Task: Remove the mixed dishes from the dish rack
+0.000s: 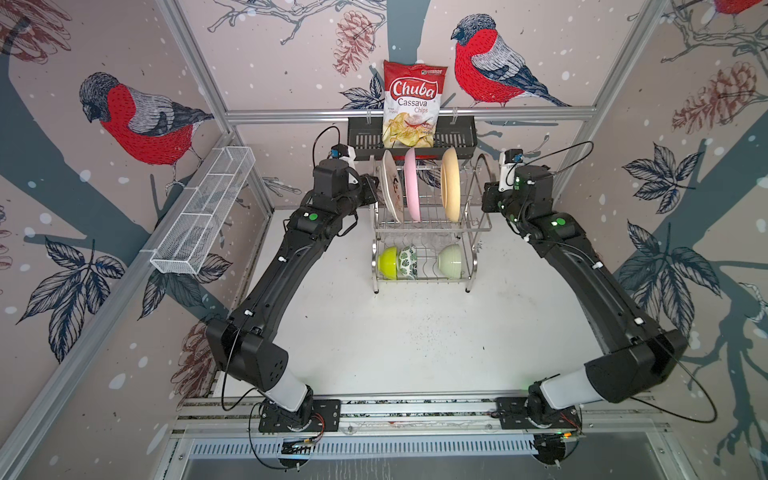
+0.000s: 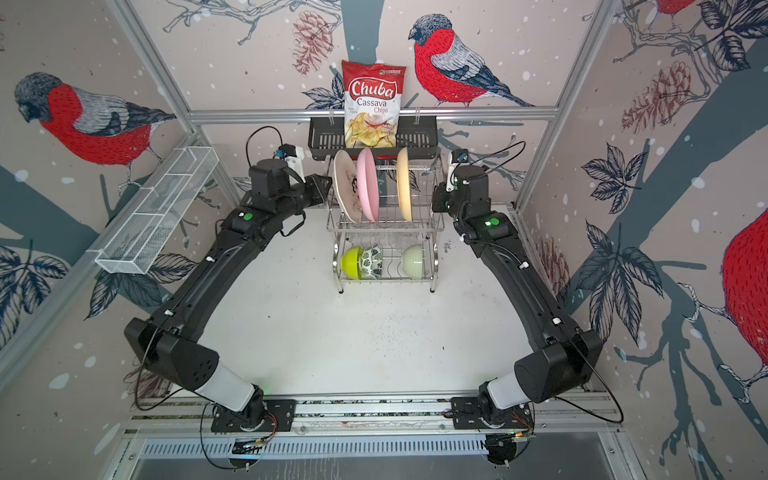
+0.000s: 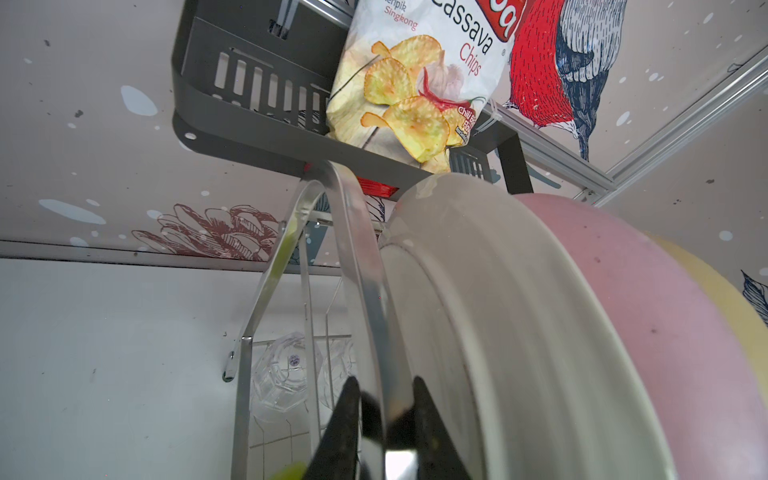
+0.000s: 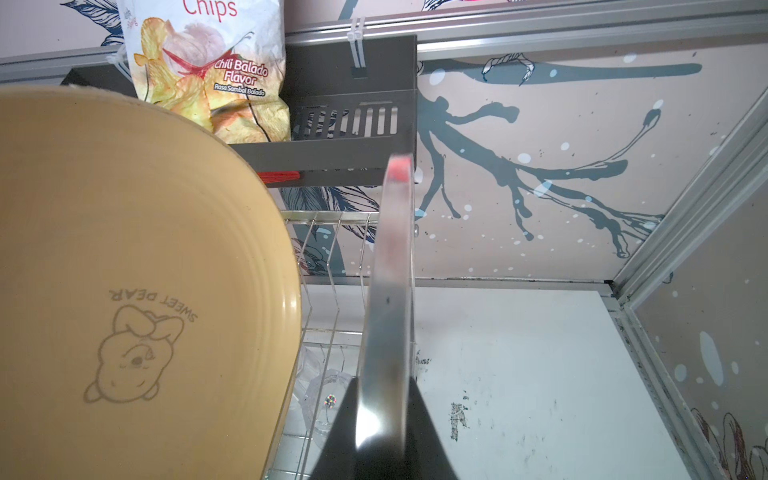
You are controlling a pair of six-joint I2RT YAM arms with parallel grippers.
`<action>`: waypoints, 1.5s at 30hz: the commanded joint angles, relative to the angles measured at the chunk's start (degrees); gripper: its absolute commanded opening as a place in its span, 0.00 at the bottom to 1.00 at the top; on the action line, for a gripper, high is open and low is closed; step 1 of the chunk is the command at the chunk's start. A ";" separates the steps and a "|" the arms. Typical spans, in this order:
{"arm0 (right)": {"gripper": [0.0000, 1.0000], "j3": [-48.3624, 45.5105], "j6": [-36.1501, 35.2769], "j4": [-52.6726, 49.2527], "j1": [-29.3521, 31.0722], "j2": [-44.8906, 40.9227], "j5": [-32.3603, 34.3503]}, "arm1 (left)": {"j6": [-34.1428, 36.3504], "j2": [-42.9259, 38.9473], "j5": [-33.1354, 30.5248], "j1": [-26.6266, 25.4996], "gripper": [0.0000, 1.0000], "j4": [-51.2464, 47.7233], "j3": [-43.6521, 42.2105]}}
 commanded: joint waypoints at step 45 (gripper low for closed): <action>0.51 7.90 5.61 1.29 6.35 -1.37 -19.21 | 1.71 -18.92 -3.50 -0.02 0.70 -7.63 -17.24</action>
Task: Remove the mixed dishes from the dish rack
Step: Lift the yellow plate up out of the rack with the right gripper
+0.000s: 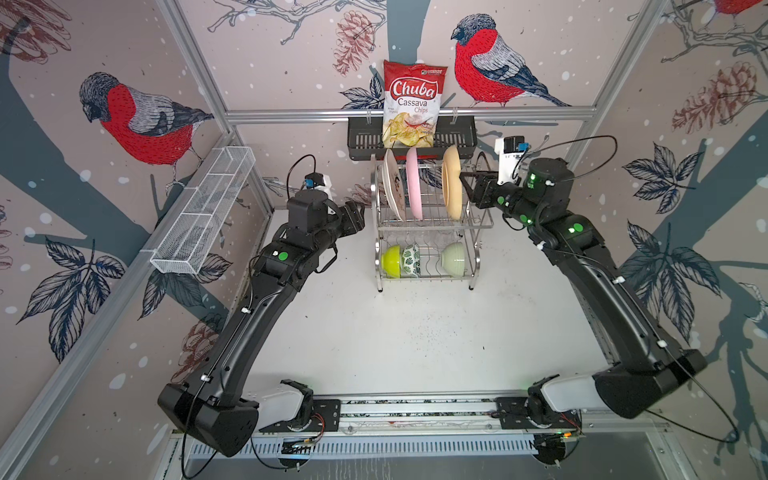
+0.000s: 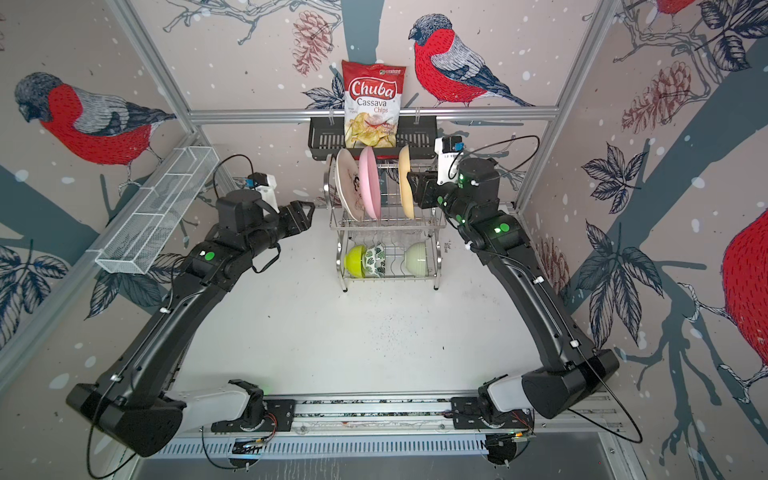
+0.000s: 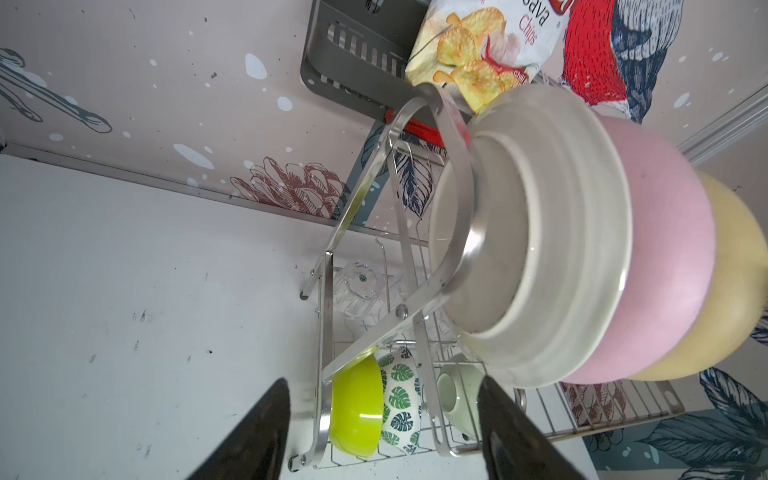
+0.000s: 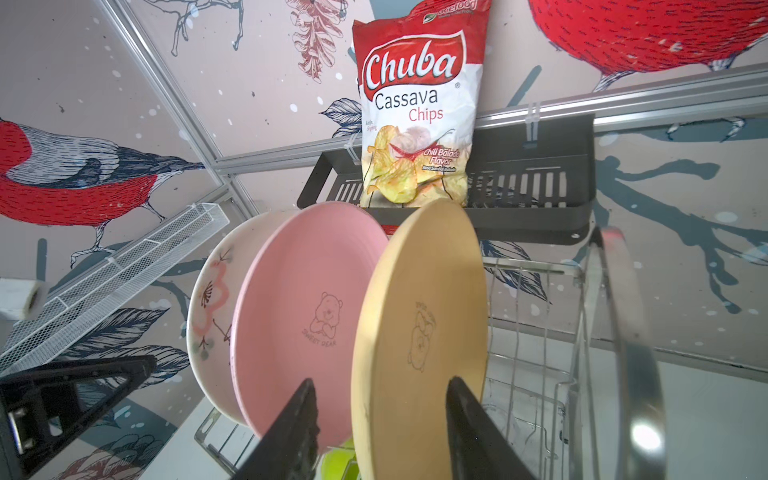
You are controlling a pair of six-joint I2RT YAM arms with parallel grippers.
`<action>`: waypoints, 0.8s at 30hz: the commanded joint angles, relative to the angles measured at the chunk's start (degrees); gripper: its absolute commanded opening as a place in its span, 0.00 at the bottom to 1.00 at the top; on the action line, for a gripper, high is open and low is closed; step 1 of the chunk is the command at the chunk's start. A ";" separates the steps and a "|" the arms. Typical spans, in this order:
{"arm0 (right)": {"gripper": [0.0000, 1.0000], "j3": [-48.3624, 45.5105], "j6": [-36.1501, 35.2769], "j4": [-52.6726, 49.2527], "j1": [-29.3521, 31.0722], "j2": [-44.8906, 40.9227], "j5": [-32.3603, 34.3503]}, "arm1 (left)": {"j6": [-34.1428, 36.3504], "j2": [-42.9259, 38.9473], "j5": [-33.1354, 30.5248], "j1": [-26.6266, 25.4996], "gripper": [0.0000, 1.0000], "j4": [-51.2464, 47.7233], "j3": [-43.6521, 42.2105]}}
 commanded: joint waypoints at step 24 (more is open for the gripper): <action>0.20 3.02 0.09 0.63 0.29 8.58 -2.45 | 0.73 6.08 7.63 0.20 0.70 2.08 -1.16</action>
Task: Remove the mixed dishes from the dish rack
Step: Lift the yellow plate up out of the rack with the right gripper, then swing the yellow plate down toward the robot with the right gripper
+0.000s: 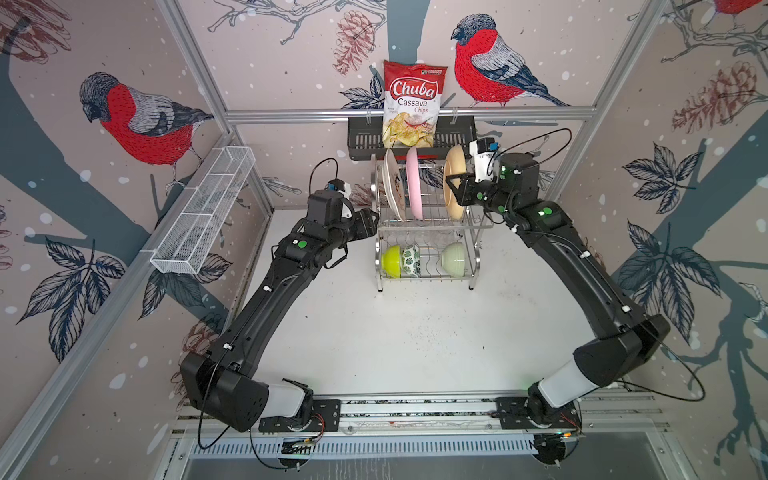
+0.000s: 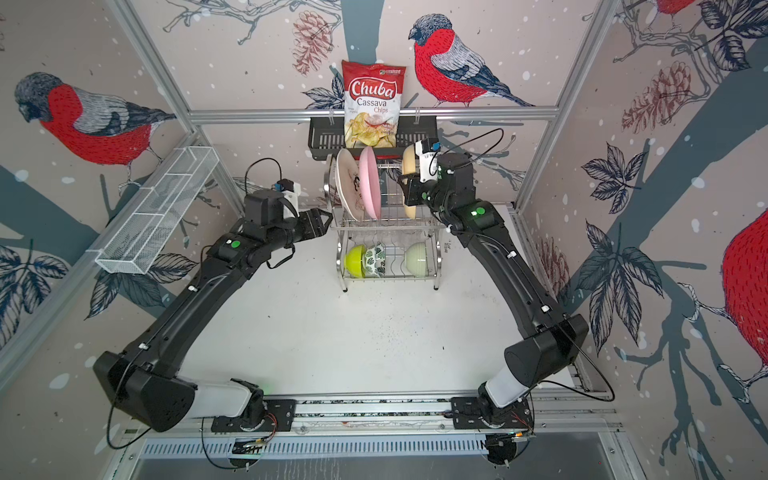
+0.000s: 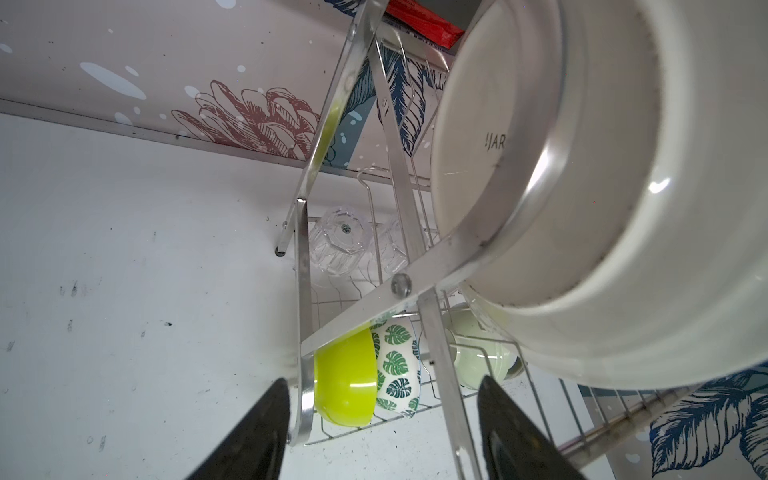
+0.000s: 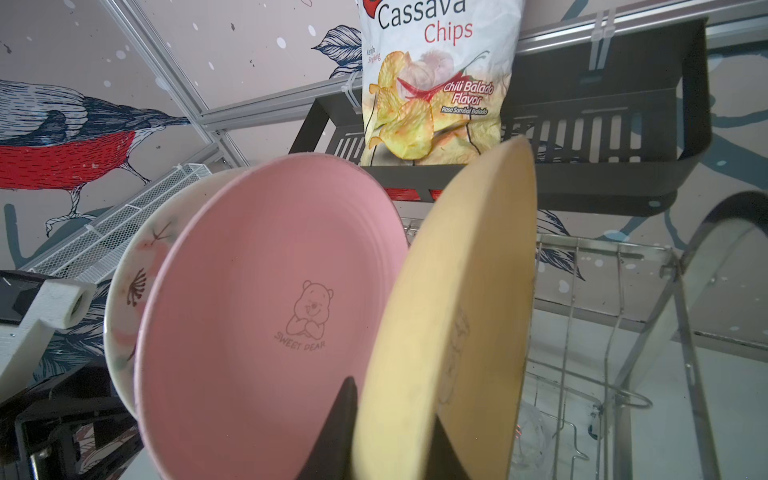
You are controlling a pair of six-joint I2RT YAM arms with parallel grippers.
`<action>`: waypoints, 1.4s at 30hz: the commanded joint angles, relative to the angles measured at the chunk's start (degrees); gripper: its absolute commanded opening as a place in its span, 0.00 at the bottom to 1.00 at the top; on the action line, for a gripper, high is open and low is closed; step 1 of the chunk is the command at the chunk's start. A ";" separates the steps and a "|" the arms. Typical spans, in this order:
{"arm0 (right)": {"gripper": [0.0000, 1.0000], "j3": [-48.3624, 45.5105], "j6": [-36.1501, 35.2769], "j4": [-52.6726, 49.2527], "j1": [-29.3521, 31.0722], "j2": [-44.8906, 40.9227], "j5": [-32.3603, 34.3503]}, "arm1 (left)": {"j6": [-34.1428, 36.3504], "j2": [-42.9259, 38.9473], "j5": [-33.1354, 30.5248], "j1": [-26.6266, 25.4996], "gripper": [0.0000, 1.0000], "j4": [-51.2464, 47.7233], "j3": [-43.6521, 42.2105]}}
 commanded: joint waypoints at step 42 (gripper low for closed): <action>0.00 -17.12 2.08 -4.98 33.53 -27.26 26.76 | -1.38 -12.00 0.14 6.49 0.97 -6.89 1.87</action>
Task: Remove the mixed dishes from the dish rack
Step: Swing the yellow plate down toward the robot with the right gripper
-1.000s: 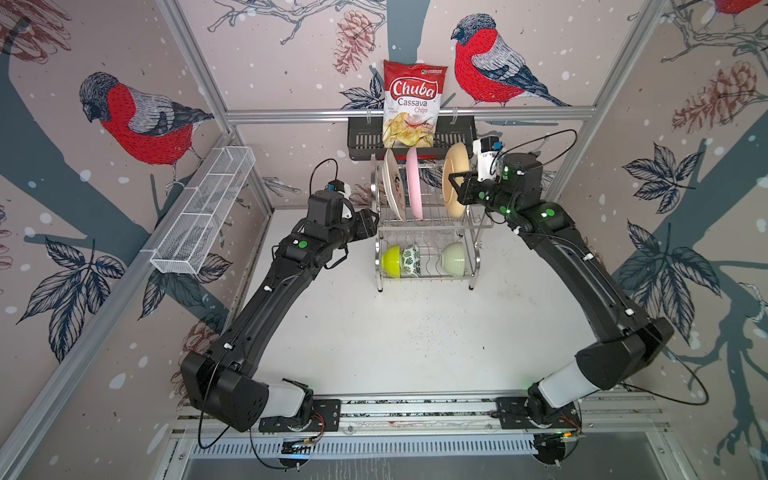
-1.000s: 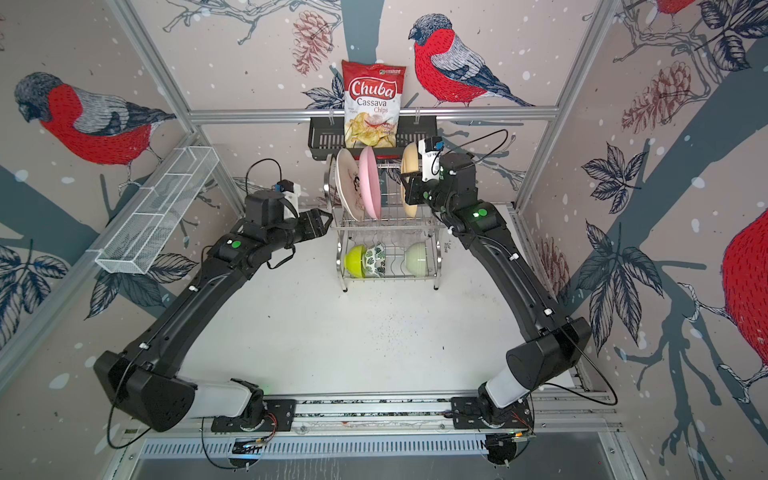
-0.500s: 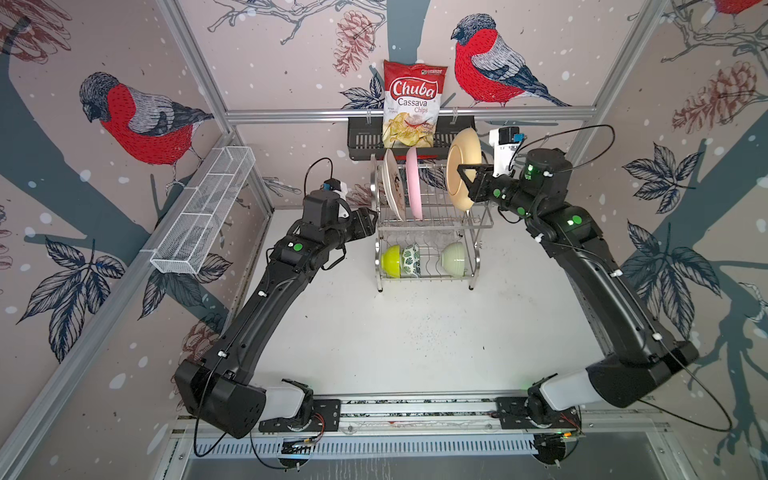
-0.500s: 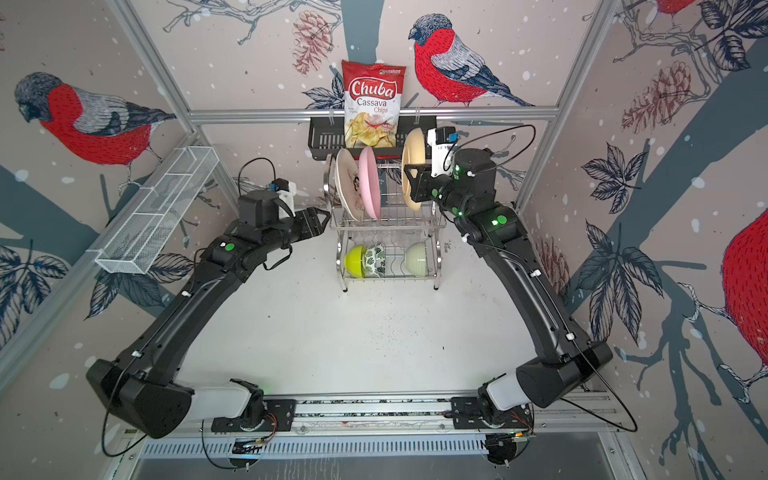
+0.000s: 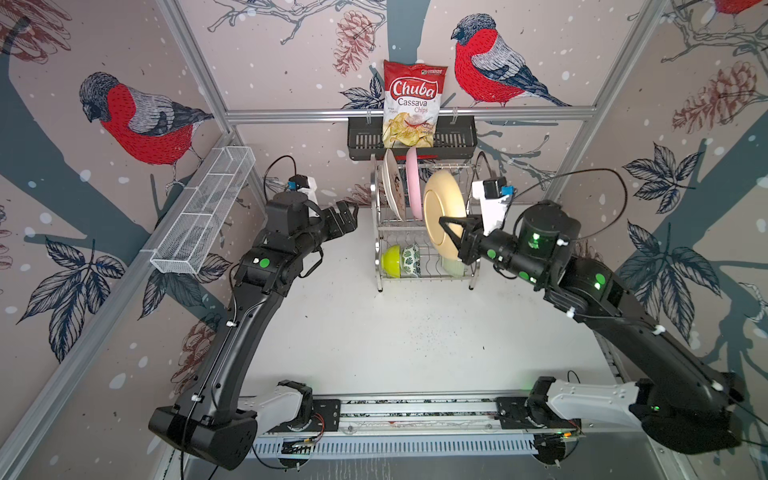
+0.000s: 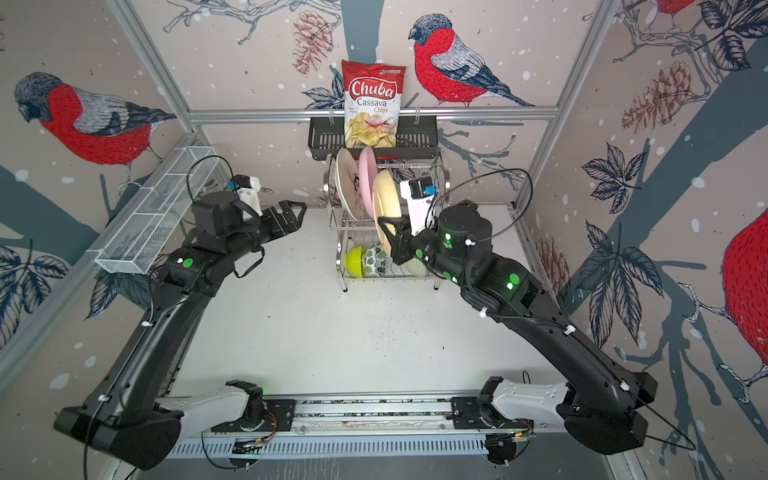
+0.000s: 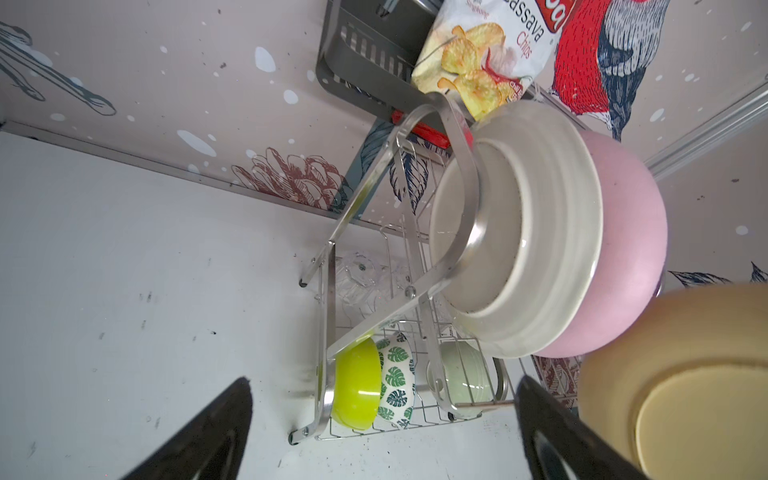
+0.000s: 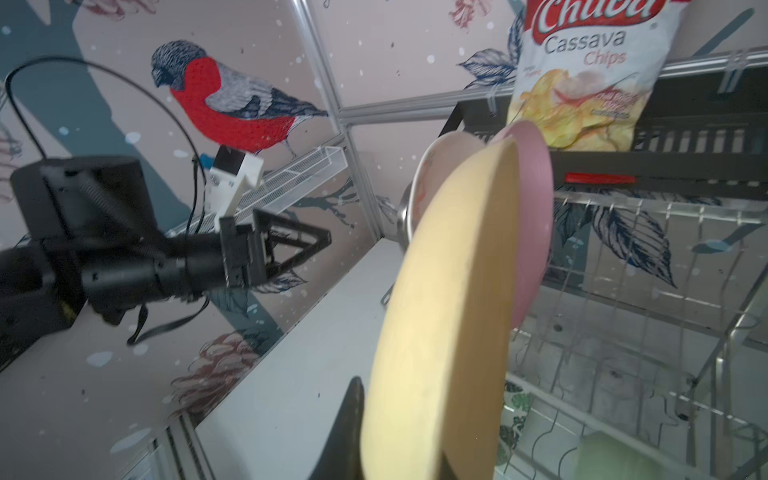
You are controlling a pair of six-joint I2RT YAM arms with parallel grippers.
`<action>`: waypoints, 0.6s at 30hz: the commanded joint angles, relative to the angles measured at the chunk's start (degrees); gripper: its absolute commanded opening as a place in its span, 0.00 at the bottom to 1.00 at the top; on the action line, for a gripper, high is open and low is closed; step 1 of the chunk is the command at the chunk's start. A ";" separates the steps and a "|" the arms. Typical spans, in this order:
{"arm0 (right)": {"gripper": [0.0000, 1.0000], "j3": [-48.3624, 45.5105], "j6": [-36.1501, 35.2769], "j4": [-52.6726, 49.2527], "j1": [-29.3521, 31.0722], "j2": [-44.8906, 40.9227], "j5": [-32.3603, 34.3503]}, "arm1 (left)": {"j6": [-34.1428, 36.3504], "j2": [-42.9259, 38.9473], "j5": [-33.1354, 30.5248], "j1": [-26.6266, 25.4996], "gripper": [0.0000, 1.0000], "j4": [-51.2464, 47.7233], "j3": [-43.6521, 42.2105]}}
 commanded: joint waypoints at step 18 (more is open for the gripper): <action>0.00 -16.20 -1.98 -6.63 29.22 9.35 39.16 | 5.60 1.86 11.99 0.63 0.96 -10.93 -2.34</action>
